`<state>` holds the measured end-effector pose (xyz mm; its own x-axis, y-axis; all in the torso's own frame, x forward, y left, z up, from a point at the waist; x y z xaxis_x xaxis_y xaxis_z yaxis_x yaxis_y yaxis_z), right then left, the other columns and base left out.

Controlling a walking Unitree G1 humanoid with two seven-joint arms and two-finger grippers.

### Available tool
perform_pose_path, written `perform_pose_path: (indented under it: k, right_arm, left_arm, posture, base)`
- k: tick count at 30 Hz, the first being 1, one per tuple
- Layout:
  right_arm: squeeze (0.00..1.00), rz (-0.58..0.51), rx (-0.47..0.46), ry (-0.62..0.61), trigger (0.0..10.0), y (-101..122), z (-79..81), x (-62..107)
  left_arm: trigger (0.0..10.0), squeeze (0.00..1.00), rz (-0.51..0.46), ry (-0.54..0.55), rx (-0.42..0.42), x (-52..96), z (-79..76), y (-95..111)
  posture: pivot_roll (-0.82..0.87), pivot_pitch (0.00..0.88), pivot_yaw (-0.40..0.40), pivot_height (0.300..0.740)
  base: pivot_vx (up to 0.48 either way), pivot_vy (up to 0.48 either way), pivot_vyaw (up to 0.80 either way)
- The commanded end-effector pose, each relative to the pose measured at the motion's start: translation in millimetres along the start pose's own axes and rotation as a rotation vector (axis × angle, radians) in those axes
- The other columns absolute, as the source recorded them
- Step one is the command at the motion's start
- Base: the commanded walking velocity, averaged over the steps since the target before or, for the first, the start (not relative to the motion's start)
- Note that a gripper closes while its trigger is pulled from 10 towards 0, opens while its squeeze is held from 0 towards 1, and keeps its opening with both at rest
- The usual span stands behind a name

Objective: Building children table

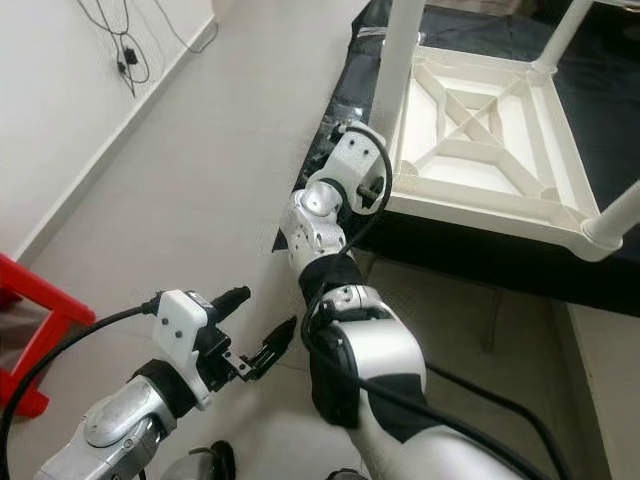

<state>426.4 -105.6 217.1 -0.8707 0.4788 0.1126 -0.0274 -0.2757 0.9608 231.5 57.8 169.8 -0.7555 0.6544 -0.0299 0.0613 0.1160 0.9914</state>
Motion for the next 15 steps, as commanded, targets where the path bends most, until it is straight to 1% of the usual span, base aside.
perform_pose_path:
  k: [1,3,4,5,6,7,8,9,10,11,12,13,14,15]
  right_arm:
    - [0.00,-0.017,0.027,0.003,10.0,-0.1,-4.5,1.0]
    - [0.00,-0.044,0.077,0.012,10.0,-6.4,-26.5,3.0]
    - [0.00,-0.044,0.077,0.012,10.0,-6.4,-26.5,3.0]
    - [0.00,-0.047,0.088,0.069,10.0,-13.4,-43.9,9.9]
    - [0.00,-0.082,0.126,0.169,10.0,-16.6,-51.3,17.6]
    - [0.00,-0.082,0.126,0.169,10.0,-16.6,-51.3,17.6]
    - [0.00,-0.101,0.156,0.248,10.0,-19.9,-54.5,25.1]
    - [0.00,-0.119,0.194,0.347,10.0,-26.3,-61.3,36.4]
    - [0.00,-0.119,0.194,0.347,10.0,-26.3,-61.3,36.4]
    - [0.00,-0.128,0.239,0.520,10.0,-38.0,-72.8,59.2]
    - [0.00,-0.128,0.239,0.520,10.0,-38.0,-72.8,59.2]
    - [0.00,-0.121,0.253,0.597,10.0,-43.3,-77.1,70.9]
    - [0.00,-0.116,0.259,0.639,10.0,-46.1,-79.2,77.6]
    - [0.00,-0.116,0.259,0.639,10.0,-46.1,-79.2,77.6]
  left_arm:
    - [10.0,0.00,0.018,-0.004,-0.005,1.4,-0.5,-4.8]
    - [10.0,0.00,0.020,-0.003,-0.004,2.1,0.4,-5.2]
    - [10.0,0.00,0.020,-0.003,-0.004,2.1,0.4,-5.2]
    - [10.0,0.00,0.022,-0.002,-0.006,2.2,1.5,-5.7]
    - [10.0,0.00,0.024,-0.001,-0.008,2.2,2.3,-6.4]
    - [10.0,0.00,0.024,-0.001,-0.008,2.2,2.3,-6.4]
    - [10.0,0.00,0.026,0.000,-0.009,2.1,3.1,-7.0]
    - [10.0,0.00,0.023,0.003,-0.008,1.9,3.8,-7.0]
    - [10.0,0.00,0.023,0.003,-0.008,1.9,3.8,-7.0]
    - [10.0,0.00,0.015,0.038,-0.019,2.6,8.0,-6.7]
    - [10.0,0.00,0.015,0.038,-0.019,2.6,8.0,-6.7]
    - [10.0,0.00,0.012,0.063,-0.029,3.4,11.2,-6.8]
    - [10.0,0.00,0.010,0.079,-0.036,3.9,13.4,-6.9]
    - [10.0,0.00,0.010,0.079,-0.036,3.9,13.4,-6.9]
  posture:
    - [0.15,0.187,-0.045,0.740]
    - [0.14,0.187,-0.040,0.740]
    - [0.14,0.187,-0.040,0.740]
    - [0.13,0.185,-0.036,0.740]
    - [0.13,0.177,-0.032,0.740]
    - [0.13,0.177,-0.032,0.740]
    - [0.13,0.177,-0.031,0.740]
    - [0.12,0.170,-0.026,0.740]
    - [0.12,0.170,-0.026,0.740]
    - [0.12,0.164,-0.022,0.740]
    - [0.12,0.164,-0.022,0.740]
    - [0.12,0.163,-0.019,0.740]
    - [0.12,0.163,-0.019,0.740]
    - [0.12,0.163,-0.019,0.740]
  base:
    - [0.000,0.000,0.00]
    - [0.000,0.000,0.00]
    - [0.000,0.000,0.00]
    - [0.000,0.000,0.00]
    - [0.000,0.000,0.00]
    - [0.000,0.000,0.00]
    - [0.000,0.000,0.00]
    - [0.000,0.000,0.00]
    - [0.000,0.000,0.00]
    - [0.000,0.000,0.00]
    - [0.000,0.000,0.00]
    - [0.000,0.000,0.00]
    - [0.000,0.000,0.00]
    - [0.000,0.000,0.00]
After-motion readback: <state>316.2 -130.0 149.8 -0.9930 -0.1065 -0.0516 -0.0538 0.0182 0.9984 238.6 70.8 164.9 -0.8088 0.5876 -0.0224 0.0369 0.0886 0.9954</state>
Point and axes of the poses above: a point about 5 cm out from each wrist's last joint towards the gripper, its own x axis pointing back from the gripper into the wrist, its own y axis along the axis of the wrist's last joint, z = x × y, the point moved 3 cm from there along -x, pointing out of the wrist towards the gripper, and after that the axes turned 4 degrees about x, right-handed, at the moved point
